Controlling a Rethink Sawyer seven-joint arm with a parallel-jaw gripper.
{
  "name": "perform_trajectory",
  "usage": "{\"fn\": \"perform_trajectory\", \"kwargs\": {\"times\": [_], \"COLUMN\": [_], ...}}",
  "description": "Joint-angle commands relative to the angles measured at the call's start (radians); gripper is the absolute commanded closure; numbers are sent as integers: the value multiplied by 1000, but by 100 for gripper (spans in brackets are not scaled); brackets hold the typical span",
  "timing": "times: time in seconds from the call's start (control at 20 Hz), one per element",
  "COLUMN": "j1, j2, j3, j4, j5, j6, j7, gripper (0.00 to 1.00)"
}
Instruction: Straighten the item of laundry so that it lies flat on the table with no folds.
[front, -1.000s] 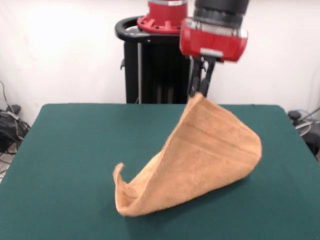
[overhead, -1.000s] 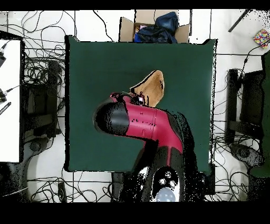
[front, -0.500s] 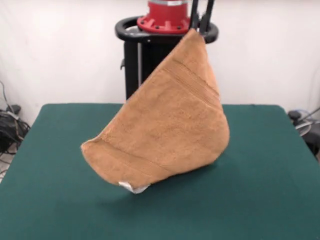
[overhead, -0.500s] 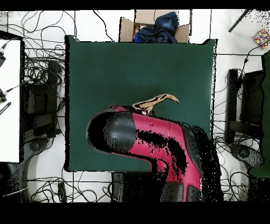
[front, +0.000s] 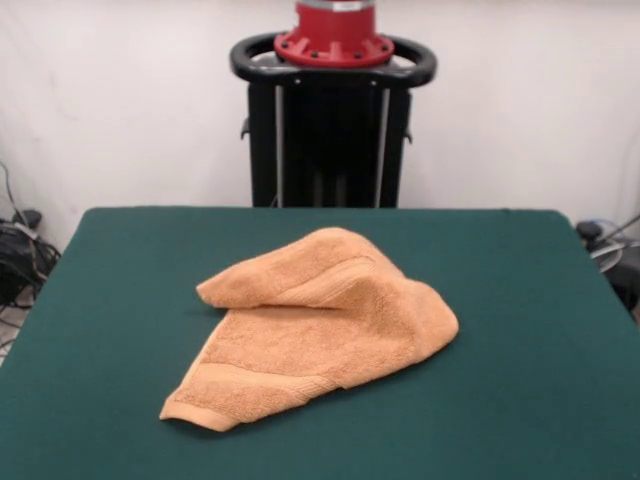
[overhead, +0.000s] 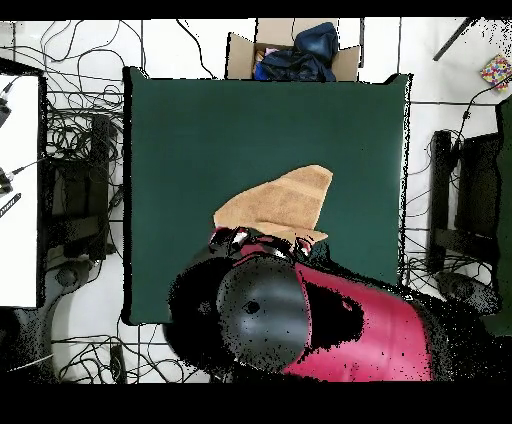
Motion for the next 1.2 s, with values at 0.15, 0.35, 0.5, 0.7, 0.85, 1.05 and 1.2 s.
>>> {"fn": "perform_trajectory", "kwargs": {"times": [0.15, 0.35, 0.5, 0.7, 0.85, 1.05, 1.2], "j1": [-112, -114, -115, -141, -169, -204, -231], "j2": [-43, 40, 111, 196, 246, 252, 239], "j3": [62, 128, 173, 238, 276, 311, 338], "j4": [90, 117, 121, 123, 130, 158, 190], "j5": [-17, -13, -7, -6, -13, -47, -49], "j6": [26, -111, -192, -314, -370, -441, -473], "j7": [-244, -194, -164, -172, -176, -174, -158], "gripper": [100, 100, 100, 100, 100, 100, 0]}}
